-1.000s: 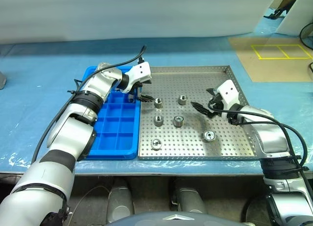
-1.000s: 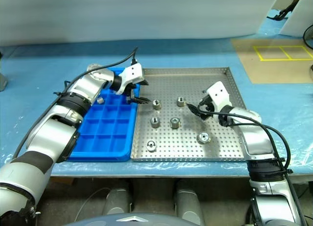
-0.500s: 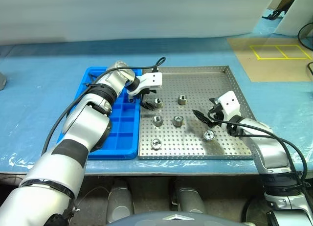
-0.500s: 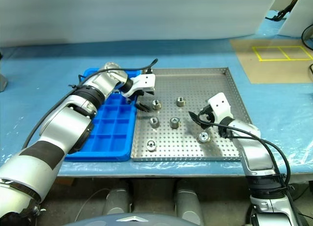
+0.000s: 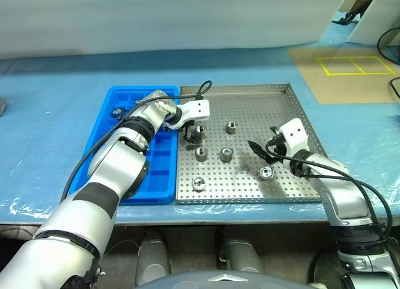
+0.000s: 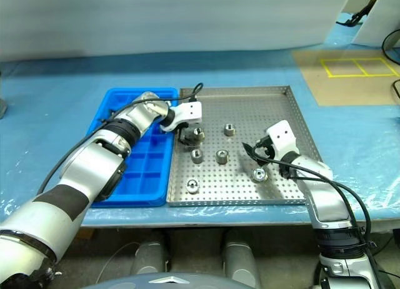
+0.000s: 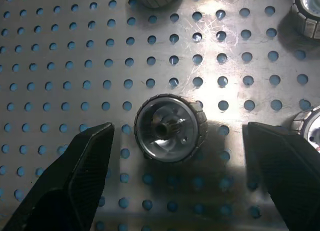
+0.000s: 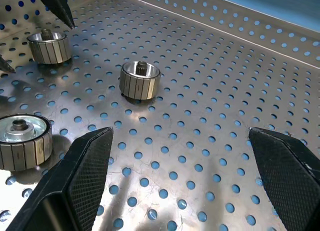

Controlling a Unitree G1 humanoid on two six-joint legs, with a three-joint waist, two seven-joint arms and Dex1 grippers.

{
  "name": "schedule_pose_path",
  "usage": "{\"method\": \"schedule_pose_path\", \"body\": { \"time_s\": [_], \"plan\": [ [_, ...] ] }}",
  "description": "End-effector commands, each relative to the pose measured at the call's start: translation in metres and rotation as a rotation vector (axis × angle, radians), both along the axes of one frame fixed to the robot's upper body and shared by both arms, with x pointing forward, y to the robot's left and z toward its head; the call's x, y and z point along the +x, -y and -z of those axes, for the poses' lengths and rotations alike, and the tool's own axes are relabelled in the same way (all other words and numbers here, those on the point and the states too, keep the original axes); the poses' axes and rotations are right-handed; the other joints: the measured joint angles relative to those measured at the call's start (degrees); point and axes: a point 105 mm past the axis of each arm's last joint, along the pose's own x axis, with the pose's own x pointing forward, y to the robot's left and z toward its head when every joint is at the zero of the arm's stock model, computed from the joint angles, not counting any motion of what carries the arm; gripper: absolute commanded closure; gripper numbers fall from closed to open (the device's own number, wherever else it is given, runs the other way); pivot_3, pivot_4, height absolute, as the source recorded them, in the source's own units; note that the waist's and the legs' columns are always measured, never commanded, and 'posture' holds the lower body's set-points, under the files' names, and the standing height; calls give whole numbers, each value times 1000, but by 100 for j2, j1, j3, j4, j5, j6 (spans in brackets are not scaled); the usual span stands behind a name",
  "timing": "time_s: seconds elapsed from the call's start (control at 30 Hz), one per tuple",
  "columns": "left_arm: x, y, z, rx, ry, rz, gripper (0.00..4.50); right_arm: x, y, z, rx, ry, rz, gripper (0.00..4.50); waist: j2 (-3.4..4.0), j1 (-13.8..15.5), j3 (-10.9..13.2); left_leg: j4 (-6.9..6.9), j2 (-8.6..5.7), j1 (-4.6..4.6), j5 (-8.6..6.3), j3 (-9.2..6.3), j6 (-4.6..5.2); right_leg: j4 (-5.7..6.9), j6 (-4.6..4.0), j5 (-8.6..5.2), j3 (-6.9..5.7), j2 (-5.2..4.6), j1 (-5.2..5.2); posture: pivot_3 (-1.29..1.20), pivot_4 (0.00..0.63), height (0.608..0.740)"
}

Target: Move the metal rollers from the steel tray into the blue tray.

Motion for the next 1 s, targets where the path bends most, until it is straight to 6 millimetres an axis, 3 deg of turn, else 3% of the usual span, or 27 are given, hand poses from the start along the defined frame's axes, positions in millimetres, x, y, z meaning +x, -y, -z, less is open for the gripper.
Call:
{"method": "schedule_pose_path", "body": {
  "time_s": [0.03, 0.3, 0.43, 0.5, 0.6, 0.73, 1.0],
  "plan": [
    [2, -4, 5, 3, 1, -36, 13, -3, -4, -13, -6, 54, -11, 0, 0, -11, 0, 0, 0, 0, 0, 0, 0, -1, 0, 0, 0, 0, 0, -432, 150, 740],
    [-3, -12, 18, 61, -19, -17, 13, -4, -2, -11, -11, 54, -3, 0, 0, -20, 0, 2, 1, 5, -1, 0, 0, -1, 37, -20, 0, 1, 0, -435, 150, 740],
    [-3, -10, 18, 49, -24, -26, 876, -2, -1, -12, -15, 56, 1, 0, 0, -20, 0, 2, 0, 6, -2, 0, 2, -2, 39, -21, 0, 0, 3, -433, 150, 740],
    [-6, -10, 18, 45, -42, 4, 876, -2, -1, -12, -14, 57, 0, 0, 0, -21, 0, 2, 0, 9, -2, 1, 2, -2, 40, -21, 1, 0, 4, -431, 150, 740],
    [-8, -8, 15, 17, -47, 24, 1480, -1, -2, -12, -17, 57, -3, 0, 0, -36, 0, 2, 0, 11, -2, 1, 2, -2, 44, -23, 1, 0, 4, -425, 150, 740],
    [-5, -8, 12, -1, -39, 6, 2757, 1, -3, -12, -17, 58, -8, 0, 0, -62, 0, 0, 1, 8, -4, 0, 5, -6, 43, -22, 1, 1, 4, -418, 150, 740],
    [-5, -9, -4, -106, -62, 11, 2779, 6, -5, -15, -20, 66, -23, 0, 0, -139, 0, -9, 0, 2, -7, 1, 9, -20, 22, -10, -1, 0, 3, -392, 150, 740]
  ]
}}
